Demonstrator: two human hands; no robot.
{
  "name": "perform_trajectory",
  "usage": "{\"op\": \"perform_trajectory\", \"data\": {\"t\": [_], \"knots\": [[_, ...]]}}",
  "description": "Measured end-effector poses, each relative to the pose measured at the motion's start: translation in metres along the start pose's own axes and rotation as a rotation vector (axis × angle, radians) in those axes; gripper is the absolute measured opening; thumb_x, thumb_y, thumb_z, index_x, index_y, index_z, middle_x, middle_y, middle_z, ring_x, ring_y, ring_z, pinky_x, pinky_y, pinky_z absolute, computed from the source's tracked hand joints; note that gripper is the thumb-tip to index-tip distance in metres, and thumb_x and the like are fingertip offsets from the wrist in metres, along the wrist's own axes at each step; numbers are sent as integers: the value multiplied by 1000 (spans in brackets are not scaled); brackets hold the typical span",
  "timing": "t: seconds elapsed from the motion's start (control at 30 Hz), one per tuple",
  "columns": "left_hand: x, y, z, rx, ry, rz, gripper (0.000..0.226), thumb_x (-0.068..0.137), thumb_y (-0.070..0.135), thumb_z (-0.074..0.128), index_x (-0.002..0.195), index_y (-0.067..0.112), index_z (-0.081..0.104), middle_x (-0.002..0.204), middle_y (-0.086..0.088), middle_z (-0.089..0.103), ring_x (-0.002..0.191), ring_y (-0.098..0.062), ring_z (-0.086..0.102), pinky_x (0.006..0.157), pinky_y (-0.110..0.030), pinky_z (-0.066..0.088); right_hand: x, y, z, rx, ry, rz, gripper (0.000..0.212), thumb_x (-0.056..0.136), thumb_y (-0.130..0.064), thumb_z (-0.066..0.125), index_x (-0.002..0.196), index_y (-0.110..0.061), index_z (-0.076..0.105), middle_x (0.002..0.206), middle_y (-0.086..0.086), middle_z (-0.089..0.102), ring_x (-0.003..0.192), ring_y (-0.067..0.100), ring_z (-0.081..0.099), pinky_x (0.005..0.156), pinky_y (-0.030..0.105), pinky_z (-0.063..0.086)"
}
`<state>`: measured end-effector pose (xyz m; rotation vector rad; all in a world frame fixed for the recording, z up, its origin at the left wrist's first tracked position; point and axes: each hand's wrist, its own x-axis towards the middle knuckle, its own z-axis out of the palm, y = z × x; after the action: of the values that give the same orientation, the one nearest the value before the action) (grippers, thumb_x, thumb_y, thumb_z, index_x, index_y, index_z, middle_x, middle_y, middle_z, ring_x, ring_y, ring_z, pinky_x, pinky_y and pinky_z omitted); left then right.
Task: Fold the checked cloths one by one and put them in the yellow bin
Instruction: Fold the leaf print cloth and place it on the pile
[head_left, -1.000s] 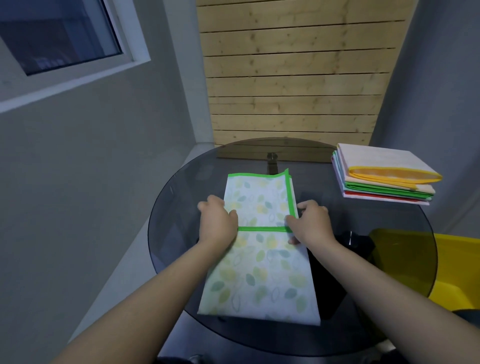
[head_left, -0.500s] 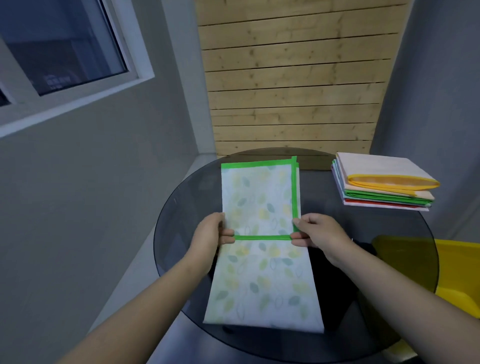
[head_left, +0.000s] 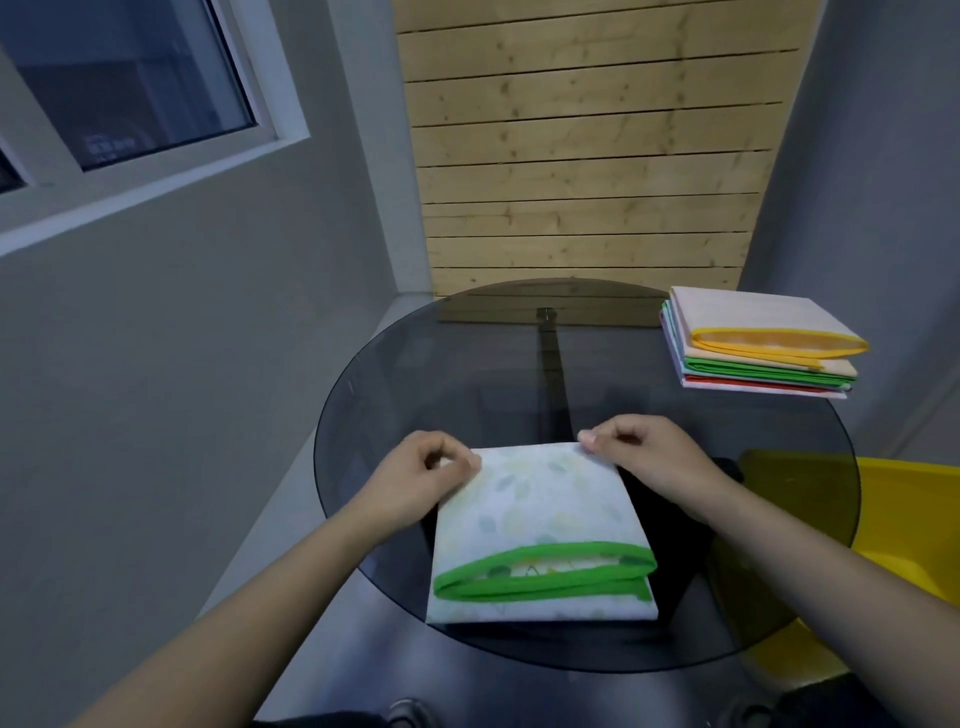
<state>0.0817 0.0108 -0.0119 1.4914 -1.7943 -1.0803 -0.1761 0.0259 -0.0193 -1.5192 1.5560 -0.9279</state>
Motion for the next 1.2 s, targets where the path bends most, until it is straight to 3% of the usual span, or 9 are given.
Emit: {"op": "perform_trajectory", "data": {"t": [0.13,0.2,0.3,0.4,0.57,0.73,0.97,1.13,1.2], "knots": [[-2,-2,8,267,5,121,32,80,31,71,109,28,59,101,6,44,89,3,47,80,-3,37,-5,2,12,-231,47,-162,22,68,-30,81,78,-17,67,91,6,60,73,13,54,65,12,40],[-3,-1,12,362,-45,101,52,80,39,68,127,35,49,106,6,37,105,-5,43,98,-17,37,-9,0,16,-350,5,-203,31,70,-33,79,95,-23,63,99,-1,51,84,8,51,69,6,35],[-8,6,20,607,-26,81,62,75,56,50,135,38,43,115,4,31,118,-16,29,105,-28,27,-17,-5,21,-433,-57,-178,56,78,-43,69,129,-29,51,107,-5,40,101,7,46,83,14,34],[-14,11,31,896,25,176,68,80,57,36,141,29,38,153,-5,11,141,-27,3,115,-39,8,-27,-9,26,-638,-90,-213,67,84,-53,54,142,-24,35,114,-3,35,114,14,37,99,24,31],[-33,-2,60,938,-96,168,86,73,61,-7,151,23,-5,159,-6,-14,144,-27,-21,118,-47,-11,-44,-9,39,-993,-85,-214,91,69,-65,-1,147,-22,18,147,5,23,134,25,19,112,36,12],[-40,-11,61,910,-53,173,89,70,61,-14,149,21,-12,157,-5,-21,140,-18,-30,117,-42,-15,-53,6,44,-992,-158,-130,99,65,-75,-21,148,-23,-10,158,1,-15,144,24,-19,115,40,-12],[-59,-19,47,842,6,17,88,66,60,-15,150,33,-3,157,-17,-16,144,-26,-23,113,-38,-18,-59,8,37,-997,-108,-70,113,51,-78,-33,147,-24,-13,158,7,-12,145,24,-12,115,40,-9],[-60,-19,41,576,81,58,47,94,41,35,142,39,34,158,0,16,147,-12,4,115,-33,-8,-65,5,35,-827,-11,-91,91,66,-70,3,145,-30,23,148,4,26,136,22,18,109,34,7],[-59,-17,42,447,126,91,50,93,27,51,141,35,37,155,7,24,145,-11,14,117,-32,1,-65,6,34,-662,26,-89,76,74,-66,30,140,-29,33,137,1,33,129,20,24,104,32,13]]}}
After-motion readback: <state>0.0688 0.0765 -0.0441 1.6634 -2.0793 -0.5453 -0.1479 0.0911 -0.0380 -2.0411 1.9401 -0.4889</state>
